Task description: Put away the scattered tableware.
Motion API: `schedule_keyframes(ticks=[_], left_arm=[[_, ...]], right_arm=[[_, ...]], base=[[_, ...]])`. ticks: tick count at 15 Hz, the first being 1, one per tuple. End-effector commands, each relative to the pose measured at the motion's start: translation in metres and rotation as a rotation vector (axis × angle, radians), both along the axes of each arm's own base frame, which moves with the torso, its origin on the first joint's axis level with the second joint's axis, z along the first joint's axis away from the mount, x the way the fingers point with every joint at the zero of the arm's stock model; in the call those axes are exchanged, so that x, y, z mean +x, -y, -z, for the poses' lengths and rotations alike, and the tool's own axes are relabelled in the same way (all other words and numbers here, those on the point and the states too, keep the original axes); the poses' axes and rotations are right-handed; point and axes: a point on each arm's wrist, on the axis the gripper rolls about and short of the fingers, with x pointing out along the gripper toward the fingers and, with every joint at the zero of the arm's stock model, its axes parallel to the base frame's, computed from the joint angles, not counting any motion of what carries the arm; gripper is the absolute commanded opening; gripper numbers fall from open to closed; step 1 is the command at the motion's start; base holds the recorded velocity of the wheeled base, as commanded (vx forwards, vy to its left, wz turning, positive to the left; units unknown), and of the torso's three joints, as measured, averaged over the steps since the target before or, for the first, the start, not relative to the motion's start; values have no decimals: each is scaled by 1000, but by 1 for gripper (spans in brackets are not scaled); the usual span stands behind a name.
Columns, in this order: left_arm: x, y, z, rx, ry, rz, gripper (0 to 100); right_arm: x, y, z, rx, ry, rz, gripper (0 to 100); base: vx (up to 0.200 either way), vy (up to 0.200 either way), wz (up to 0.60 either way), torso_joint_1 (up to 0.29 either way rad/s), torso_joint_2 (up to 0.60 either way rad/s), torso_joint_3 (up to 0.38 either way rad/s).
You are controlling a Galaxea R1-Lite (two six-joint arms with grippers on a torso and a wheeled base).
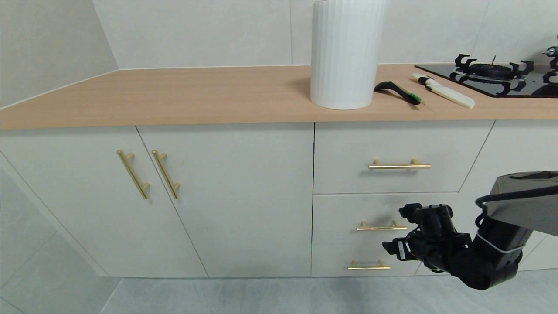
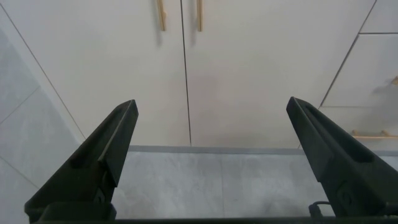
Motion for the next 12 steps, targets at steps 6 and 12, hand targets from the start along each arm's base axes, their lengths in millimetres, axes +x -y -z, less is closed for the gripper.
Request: schedule_keyframes(ticks=[6, 12], left_arm=[[0, 0, 0, 0, -1, -1, 100], [0, 0, 0, 0, -1, -1, 100]], right_arm=[[-4, -5, -55, 62, 120, -36, 100], [35, -12, 0, 40, 167, 4, 100]], base=[[0, 0, 0, 0, 0, 0], [0, 0, 0, 0, 0, 0]])
